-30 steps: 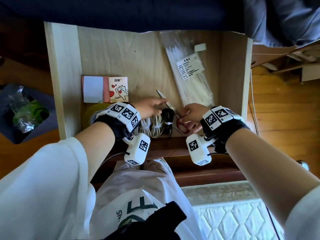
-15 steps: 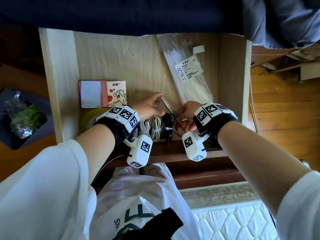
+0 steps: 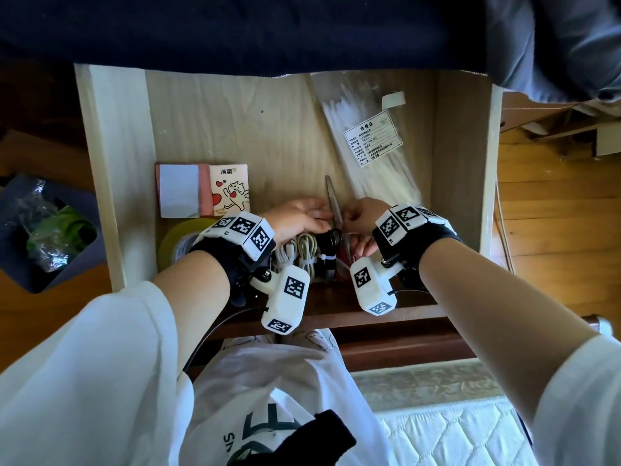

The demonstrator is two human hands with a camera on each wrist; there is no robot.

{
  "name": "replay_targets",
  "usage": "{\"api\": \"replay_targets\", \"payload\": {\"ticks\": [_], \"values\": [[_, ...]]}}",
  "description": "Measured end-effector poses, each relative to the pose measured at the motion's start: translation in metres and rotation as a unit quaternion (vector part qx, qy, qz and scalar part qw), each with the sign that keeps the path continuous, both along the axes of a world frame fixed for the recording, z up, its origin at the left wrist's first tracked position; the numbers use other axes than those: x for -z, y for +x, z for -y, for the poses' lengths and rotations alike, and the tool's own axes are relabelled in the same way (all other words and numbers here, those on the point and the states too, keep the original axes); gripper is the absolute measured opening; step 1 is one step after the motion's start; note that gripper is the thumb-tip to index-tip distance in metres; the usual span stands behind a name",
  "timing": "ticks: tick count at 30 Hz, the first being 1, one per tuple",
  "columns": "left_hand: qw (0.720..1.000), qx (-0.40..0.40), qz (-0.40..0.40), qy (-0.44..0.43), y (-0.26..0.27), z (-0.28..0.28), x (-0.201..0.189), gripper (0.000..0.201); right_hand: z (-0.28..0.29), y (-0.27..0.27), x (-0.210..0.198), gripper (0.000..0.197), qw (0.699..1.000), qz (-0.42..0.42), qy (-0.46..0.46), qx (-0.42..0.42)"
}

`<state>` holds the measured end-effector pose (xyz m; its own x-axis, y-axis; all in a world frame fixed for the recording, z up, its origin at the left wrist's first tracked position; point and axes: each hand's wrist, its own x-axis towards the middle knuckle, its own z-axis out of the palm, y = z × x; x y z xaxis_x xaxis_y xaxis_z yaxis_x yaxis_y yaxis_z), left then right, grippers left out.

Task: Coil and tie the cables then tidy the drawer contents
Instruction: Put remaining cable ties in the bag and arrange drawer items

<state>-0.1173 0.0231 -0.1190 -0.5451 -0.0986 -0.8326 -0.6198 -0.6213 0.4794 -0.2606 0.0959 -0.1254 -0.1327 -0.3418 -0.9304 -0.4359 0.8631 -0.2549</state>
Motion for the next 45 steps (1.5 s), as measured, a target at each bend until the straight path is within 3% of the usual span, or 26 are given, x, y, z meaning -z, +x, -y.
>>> {"api": "replay_targets", "payload": {"ticks": [2, 8, 14, 18, 22, 27, 30, 33, 36, 40, 42, 45], "values": [[1.0, 0.013, -0.001, -0.003, -0.001, -0.002, -0.002, 0.058, -0.001, -0.001, -0.002, 0.015, 1.0, 0.001, -0.015, -0.01], [0.999, 0.027, 0.007, -0.023, 0.004, 0.009, -0.01, 0.074, 0.019, -0.016, -0.025, 0.025, 0.993, -0.009, -0.082, 0.081], [0.998, 0.035, -0.028, -0.033, 0.011, 0.014, -0.019, 0.063, 0.04, -0.032, -0.041, 0.026, 0.983, -0.042, -0.144, 0.107], [0.997, 0.007, -0.054, -0.054, 0.02, 0.026, -0.022, 0.055, 0.071, -0.014, -0.044, 0.027, 0.98, -0.034, -0.193, 0.04], [0.996, -0.061, -0.038, -0.06, 0.036, 0.037, -0.014, 0.043, 0.09, 0.013, -0.022, 0.028, 0.968, -0.074, -0.239, -0.027], [0.986, -0.144, 0.003, -0.08, 0.059, 0.052, -0.001, 0.029, 0.104, 0.036, 0.003, 0.026, 0.964, -0.131, -0.216, -0.086], [0.98, -0.172, 0.03, -0.095, 0.066, 0.058, 0.007, 0.026, 0.105, 0.041, 0.012, 0.013, 0.958, -0.149, -0.226, -0.094], [0.979, -0.171, 0.04, -0.107, 0.067, 0.058, 0.009, 0.026, 0.103, 0.042, 0.011, 0.018, 0.954, -0.153, -0.24, -0.093], [0.978, -0.171, 0.04, -0.116, 0.064, 0.056, 0.005, 0.022, 0.099, 0.038, 0.006, 0.021, 0.961, -0.126, -0.237, -0.065], [0.981, -0.127, 0.05, -0.139, 0.06, 0.056, -0.004, 0.021, 0.082, 0.006, -0.006, 0.026, 0.963, -0.065, -0.258, 0.05], [0.984, -0.09, 0.045, -0.147, 0.053, 0.056, -0.01, 0.023, 0.068, -0.019, -0.012, 0.026, 0.954, -0.096, -0.267, 0.095], [0.991, -0.087, 0.011, -0.103, 0.029, 0.052, -0.019, 0.025, 0.044, -0.051, -0.012, 0.034, 0.938, -0.221, -0.222, 0.147]]}}
